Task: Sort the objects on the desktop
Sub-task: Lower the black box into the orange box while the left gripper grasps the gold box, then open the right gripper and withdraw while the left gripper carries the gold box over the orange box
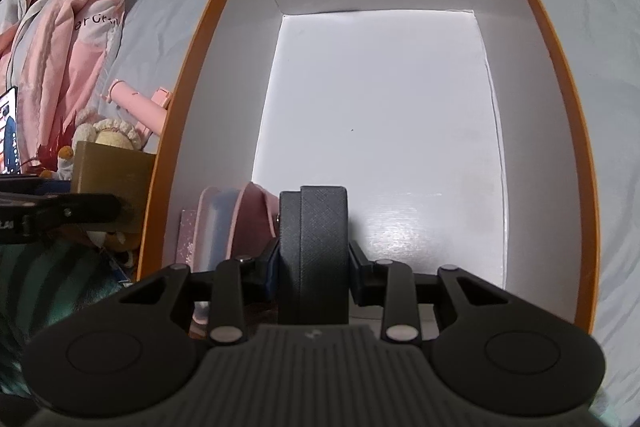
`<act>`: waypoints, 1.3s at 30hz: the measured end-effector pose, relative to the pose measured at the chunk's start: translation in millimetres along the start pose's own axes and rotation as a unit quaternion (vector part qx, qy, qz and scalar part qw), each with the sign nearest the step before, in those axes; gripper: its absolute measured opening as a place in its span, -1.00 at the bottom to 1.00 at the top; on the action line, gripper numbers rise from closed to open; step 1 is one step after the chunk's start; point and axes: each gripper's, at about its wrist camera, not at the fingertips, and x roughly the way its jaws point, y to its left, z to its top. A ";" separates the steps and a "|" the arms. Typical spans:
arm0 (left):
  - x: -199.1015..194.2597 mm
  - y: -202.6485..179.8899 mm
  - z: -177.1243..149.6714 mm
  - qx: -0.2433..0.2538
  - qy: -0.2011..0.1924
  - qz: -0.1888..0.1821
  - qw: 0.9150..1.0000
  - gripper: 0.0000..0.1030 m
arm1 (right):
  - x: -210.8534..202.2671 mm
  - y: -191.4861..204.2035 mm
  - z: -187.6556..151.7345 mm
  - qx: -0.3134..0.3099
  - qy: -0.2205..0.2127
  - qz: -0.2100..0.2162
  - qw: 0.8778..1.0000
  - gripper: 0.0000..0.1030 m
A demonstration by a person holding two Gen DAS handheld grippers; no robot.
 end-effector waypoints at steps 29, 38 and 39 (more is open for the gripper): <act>-25.4 -44.5 8.8 0.022 -0.037 -0.050 0.998 0.00 | -32.2 -21.7 -14.4 0.047 -0.026 0.062 0.997 -0.48; -23.4 -106.4 27.2 0.086 -0.034 -0.088 0.992 0.00 | -79.2 -9.7 -22.6 -0.060 -0.091 -0.003 0.994 -0.12; -19.6 -114.2 29.6 0.092 -0.030 -0.091 0.991 0.00 | -82.7 -8.6 -23.6 -0.077 -0.096 -0.012 0.992 -0.11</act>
